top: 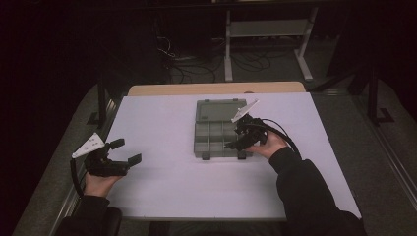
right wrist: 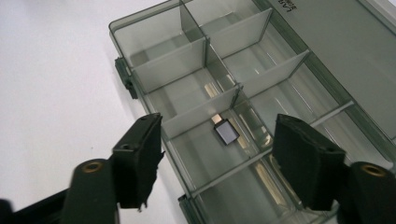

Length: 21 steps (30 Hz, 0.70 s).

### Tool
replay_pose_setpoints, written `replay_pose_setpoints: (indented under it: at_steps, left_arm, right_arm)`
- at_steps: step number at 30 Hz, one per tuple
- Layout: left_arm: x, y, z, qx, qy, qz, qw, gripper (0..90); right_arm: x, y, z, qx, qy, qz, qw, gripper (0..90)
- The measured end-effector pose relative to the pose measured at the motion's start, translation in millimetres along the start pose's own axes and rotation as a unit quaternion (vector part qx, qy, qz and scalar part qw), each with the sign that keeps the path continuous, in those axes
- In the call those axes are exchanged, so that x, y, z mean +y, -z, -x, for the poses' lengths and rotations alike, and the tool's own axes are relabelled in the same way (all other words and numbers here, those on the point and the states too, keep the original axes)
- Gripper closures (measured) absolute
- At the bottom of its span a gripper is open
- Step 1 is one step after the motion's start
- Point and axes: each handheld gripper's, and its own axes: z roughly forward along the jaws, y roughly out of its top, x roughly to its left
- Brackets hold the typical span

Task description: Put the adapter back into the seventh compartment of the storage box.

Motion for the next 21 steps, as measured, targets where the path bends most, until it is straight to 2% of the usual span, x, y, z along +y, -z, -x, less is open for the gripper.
replay_pose_setpoints:
  at_steps: [8, 21]
  left_arm:
    - [0.2, 0.5, 0.5, 0.001, 0.0, 0.001, 1.0, 0.0]
    - [0.2, 0.8, 0.4, 0.001, 0.0, 0.002, 1.0, 0.0]
  right_arm:
    - [-8.2, 12.8, -7.0, -0.007, -0.001, 0.02, 0.9998, 18.4]
    - [-18.9, 22.8, -8.5, -0.012, -0.015, 0.04, 0.999, 11.4]
